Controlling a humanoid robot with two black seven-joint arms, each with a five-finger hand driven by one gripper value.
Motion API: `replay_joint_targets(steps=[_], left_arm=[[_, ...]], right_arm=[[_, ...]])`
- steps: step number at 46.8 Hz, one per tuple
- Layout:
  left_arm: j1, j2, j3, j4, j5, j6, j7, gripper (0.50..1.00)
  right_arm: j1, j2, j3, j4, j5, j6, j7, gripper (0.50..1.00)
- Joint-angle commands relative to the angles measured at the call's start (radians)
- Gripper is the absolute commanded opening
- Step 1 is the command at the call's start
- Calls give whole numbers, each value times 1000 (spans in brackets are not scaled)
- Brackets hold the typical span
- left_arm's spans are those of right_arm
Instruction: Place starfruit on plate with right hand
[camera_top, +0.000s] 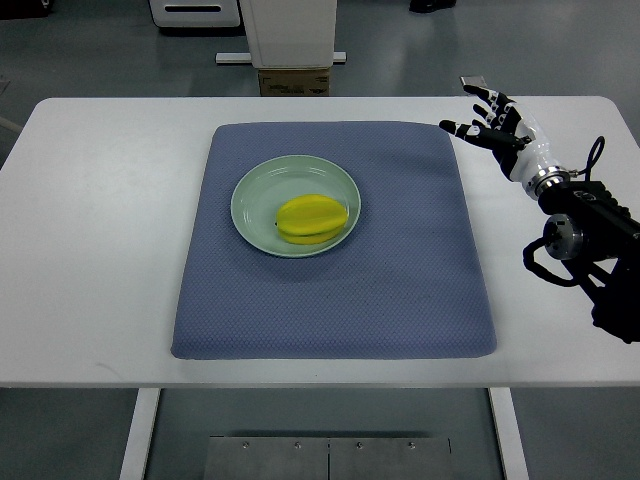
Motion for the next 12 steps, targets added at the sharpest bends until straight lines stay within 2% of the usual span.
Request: replay_joint_targets(steps=[1, 12], left_arm=[[0, 0, 0, 0, 0, 0, 0, 1000], [0, 0, 0, 0, 0, 0, 0, 1000]], right_arm=[[-15, 9, 30, 0, 0, 0, 1, 1000], [-35, 34, 53, 0, 0, 0, 15, 1000]])
